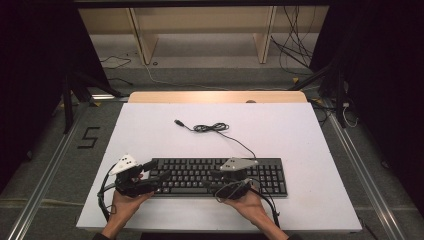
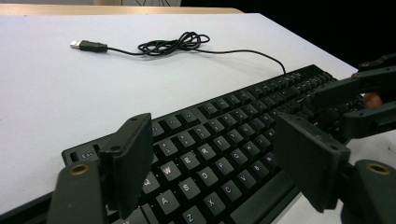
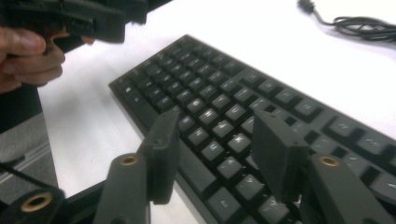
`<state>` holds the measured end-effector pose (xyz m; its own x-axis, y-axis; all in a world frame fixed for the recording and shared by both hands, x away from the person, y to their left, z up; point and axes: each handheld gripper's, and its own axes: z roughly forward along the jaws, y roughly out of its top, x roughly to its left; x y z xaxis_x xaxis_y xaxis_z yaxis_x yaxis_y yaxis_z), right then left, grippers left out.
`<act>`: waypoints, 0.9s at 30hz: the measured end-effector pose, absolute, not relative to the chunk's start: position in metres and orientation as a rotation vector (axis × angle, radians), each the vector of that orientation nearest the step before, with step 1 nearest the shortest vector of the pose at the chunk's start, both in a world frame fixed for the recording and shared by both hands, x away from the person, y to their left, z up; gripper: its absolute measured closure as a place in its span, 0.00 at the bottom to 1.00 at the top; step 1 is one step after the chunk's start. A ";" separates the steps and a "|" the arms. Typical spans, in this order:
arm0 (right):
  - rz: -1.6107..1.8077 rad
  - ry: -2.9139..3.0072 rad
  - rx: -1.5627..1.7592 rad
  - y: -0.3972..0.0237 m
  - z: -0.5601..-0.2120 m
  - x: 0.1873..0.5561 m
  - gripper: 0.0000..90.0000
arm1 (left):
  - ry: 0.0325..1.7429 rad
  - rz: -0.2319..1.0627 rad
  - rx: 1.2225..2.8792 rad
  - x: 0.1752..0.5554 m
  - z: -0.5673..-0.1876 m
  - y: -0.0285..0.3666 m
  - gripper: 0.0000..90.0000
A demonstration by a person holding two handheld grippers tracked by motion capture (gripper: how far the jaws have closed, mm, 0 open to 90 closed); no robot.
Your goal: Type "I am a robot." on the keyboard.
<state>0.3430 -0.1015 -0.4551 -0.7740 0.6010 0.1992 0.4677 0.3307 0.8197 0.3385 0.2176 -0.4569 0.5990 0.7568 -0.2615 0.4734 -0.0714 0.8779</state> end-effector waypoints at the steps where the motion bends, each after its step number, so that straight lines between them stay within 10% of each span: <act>1: 1.442 2.438 0.996 -0.104 -0.454 0.343 0.57 | 1.022 0.318 1.721 0.339 -0.457 0.217 0.33; 27: 1.496 2.359 1.041 -0.131 -0.442 0.334 0.37 | 1.013 0.259 1.955 0.370 -0.464 0.181 0.94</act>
